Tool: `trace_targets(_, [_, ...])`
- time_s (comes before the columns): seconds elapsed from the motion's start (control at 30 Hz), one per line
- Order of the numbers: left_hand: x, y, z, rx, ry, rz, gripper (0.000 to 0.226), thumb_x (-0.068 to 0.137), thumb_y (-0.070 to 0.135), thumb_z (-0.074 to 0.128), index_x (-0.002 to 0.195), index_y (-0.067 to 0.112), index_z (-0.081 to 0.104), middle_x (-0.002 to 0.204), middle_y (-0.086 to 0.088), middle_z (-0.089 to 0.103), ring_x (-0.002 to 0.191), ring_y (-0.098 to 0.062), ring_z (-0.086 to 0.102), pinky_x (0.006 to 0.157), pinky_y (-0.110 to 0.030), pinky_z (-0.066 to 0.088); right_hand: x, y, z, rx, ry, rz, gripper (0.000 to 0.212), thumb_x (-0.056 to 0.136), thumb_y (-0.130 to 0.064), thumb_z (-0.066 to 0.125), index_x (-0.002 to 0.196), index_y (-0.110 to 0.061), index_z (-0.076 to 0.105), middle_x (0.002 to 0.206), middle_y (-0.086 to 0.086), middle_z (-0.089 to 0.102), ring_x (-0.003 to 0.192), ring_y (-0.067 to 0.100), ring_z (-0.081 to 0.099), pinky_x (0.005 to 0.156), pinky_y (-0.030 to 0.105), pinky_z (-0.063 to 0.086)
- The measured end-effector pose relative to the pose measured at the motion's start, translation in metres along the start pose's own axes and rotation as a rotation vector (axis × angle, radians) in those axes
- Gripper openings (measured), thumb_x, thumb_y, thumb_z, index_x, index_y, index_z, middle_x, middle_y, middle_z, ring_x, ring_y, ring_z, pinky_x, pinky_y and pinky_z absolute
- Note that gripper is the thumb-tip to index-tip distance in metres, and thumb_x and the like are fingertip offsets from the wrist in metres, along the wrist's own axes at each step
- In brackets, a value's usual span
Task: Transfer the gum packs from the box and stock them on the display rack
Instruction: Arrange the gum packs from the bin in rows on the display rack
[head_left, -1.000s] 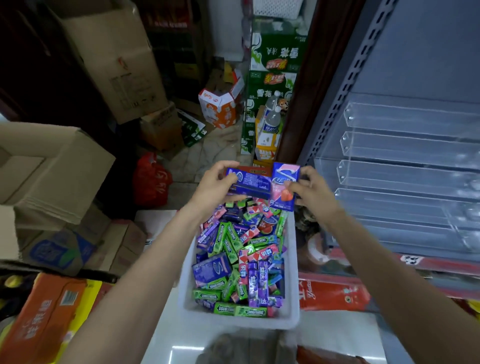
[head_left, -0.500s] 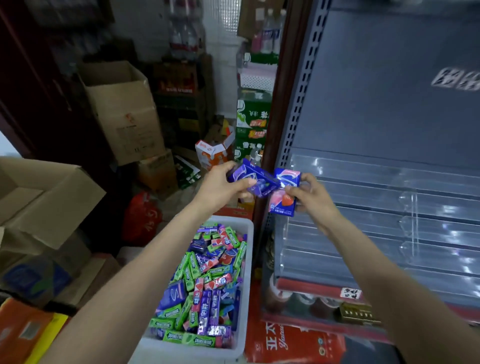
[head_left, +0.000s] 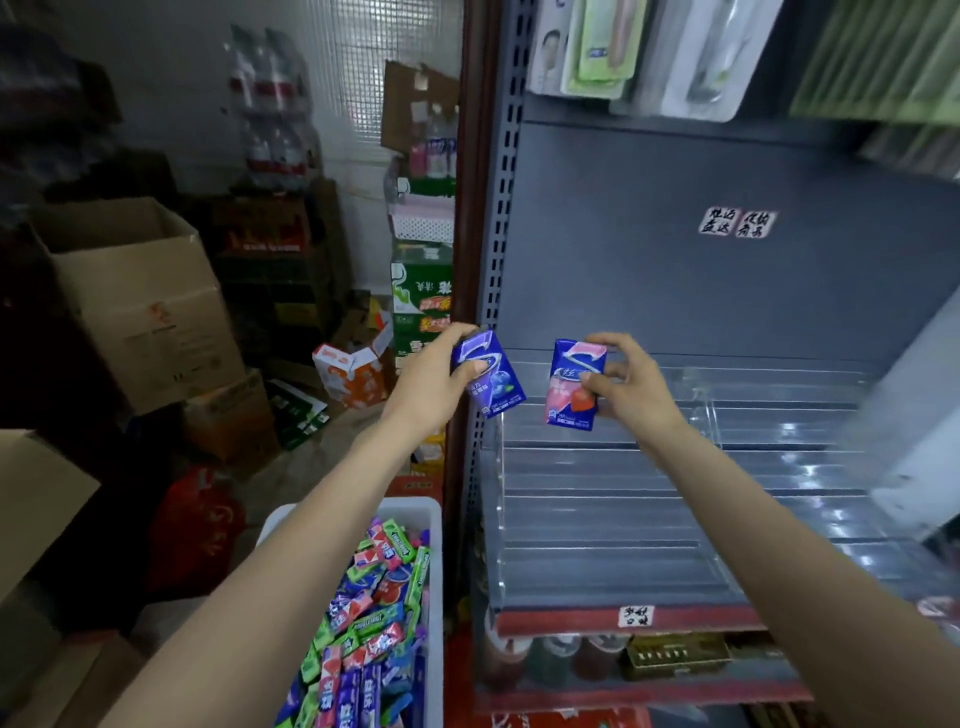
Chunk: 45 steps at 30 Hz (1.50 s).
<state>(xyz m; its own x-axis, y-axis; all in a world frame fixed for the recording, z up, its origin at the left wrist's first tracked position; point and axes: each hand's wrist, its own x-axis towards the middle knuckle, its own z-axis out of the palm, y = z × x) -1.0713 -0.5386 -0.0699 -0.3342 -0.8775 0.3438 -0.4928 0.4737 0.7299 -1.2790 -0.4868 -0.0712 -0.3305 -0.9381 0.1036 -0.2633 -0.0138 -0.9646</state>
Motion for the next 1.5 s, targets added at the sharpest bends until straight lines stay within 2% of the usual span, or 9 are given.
trace_targets(0.17, [0.023, 0.012, 0.020, 0.047, 0.049, -0.006, 0.034, 0.095, 0.024, 0.053, 0.127, 0.017, 0.042, 0.124, -0.002, 0.058, 0.096, -0.004, 0.051, 0.059, -0.009, 0.035, 0.024, 0.004, -0.013, 0.030, -0.029, -0.003, 0.028, 0.092, -0.002, 0.053, 0.113, -0.018, 0.047, 0.107, 0.010, 0.058, 0.092, 0.019, 0.061, 0.069, 0.032, 0.055])
trace_targets(0.33, [0.052, 0.011, 0.038, 0.080, 0.071, -0.038, 0.030, 0.094, 0.020, 0.056, 0.122, 0.016, 0.046, 0.126, -0.002, 0.058, 0.096, -0.004, 0.051, 0.060, -0.005, 0.036, 0.063, 0.017, -0.023, 0.044, -0.052, -0.052, 0.023, 0.093, -0.003, 0.053, 0.108, -0.018, 0.046, 0.112, 0.006, 0.058, 0.095, 0.017, 0.061, 0.064, 0.026, 0.056])
trace_targets(0.5, [0.072, -0.002, 0.066, 0.065, 0.147, -0.122, 0.032, 0.094, 0.021, 0.056, 0.125, 0.020, 0.047, 0.125, -0.003, 0.059, 0.106, -0.014, 0.059, 0.075, -0.023, 0.051, 0.112, 0.039, -0.021, -0.028, -0.126, -0.167, 0.024, 0.091, 0.000, 0.054, 0.106, -0.017, 0.049, 0.105, 0.000, 0.059, 0.094, 0.017, 0.061, 0.066, 0.026, 0.055])
trace_targets(0.67, [0.089, -0.021, 0.095, 0.015, 0.307, -0.207, 0.036, 0.095, 0.021, 0.054, 0.130, 0.021, 0.047, 0.126, -0.003, 0.057, 0.102, -0.008, 0.055, 0.059, -0.004, 0.041, 0.150, 0.064, -0.005, -0.042, -0.210, -0.281, 0.022, 0.091, -0.001, 0.055, 0.104, -0.019, 0.052, 0.093, -0.015, 0.059, 0.087, 0.008, 0.062, 0.066, 0.021, 0.054])
trace_targets(0.83, [0.096, -0.036, 0.109, -0.123, 0.399, -0.186, 0.035, 0.094, 0.023, 0.055, 0.128, 0.020, 0.045, 0.114, 0.008, 0.055, 0.085, 0.002, 0.057, 0.056, -0.002, 0.045, 0.169, 0.079, 0.008, -0.064, -0.263, -0.361, 0.021, 0.091, -0.007, 0.056, 0.110, -0.017, 0.054, 0.101, -0.003, 0.061, 0.091, 0.011, 0.062, 0.064, 0.022, 0.052])
trace_targets(1.07, [0.070, -0.051, 0.116, -0.182, 0.425, -0.132, 0.030, 0.097, 0.029, 0.049, 0.126, 0.027, 0.043, 0.116, 0.008, 0.056, 0.097, -0.005, 0.061, 0.080, -0.031, 0.056, 0.168, 0.091, 0.019, -0.136, -0.257, -0.460, 0.023, 0.091, -0.008, 0.057, 0.114, -0.012, 0.055, 0.099, -0.001, 0.061, 0.091, 0.014, 0.061, 0.067, 0.023, 0.052])
trace_targets(1.23, [0.052, -0.050, 0.114, -0.195, 0.447, -0.058, 0.029, 0.098, 0.027, 0.047, 0.126, 0.027, 0.042, 0.105, 0.017, 0.053, 0.088, 0.002, 0.060, 0.067, -0.017, 0.055, 0.166, 0.100, 0.031, -0.296, -0.184, -0.566, 0.025, 0.090, -0.010, 0.060, 0.115, -0.012, 0.057, 0.114, 0.008, 0.061, 0.106, 0.019, 0.059, 0.086, 0.034, 0.053])
trace_targets(1.33, [0.045, -0.052, 0.118, -0.216, 0.472, -0.053, 0.030, 0.097, 0.027, 0.048, 0.126, 0.027, 0.042, 0.102, 0.021, 0.051, 0.086, 0.002, 0.060, 0.063, -0.013, 0.054, 0.164, 0.104, 0.038, -0.374, -0.095, -0.616, 0.031, 0.091, -0.013, 0.059, 0.121, -0.013, 0.056, 0.118, 0.009, 0.057, 0.109, 0.018, 0.056, 0.087, 0.024, 0.044])
trace_targets(1.5, [0.044, -0.061, 0.123, -0.231, 0.498, -0.084, 0.033, 0.095, 0.026, 0.051, 0.127, 0.026, 0.044, 0.114, 0.008, 0.053, 0.095, -0.007, 0.060, 0.065, -0.019, 0.054, 0.163, 0.105, 0.038, -0.461, -0.026, -0.655, 0.037, 0.091, -0.012, 0.058, 0.127, -0.014, 0.053, 0.123, 0.009, 0.047, 0.114, 0.018, 0.050, 0.085, 0.017, 0.035])
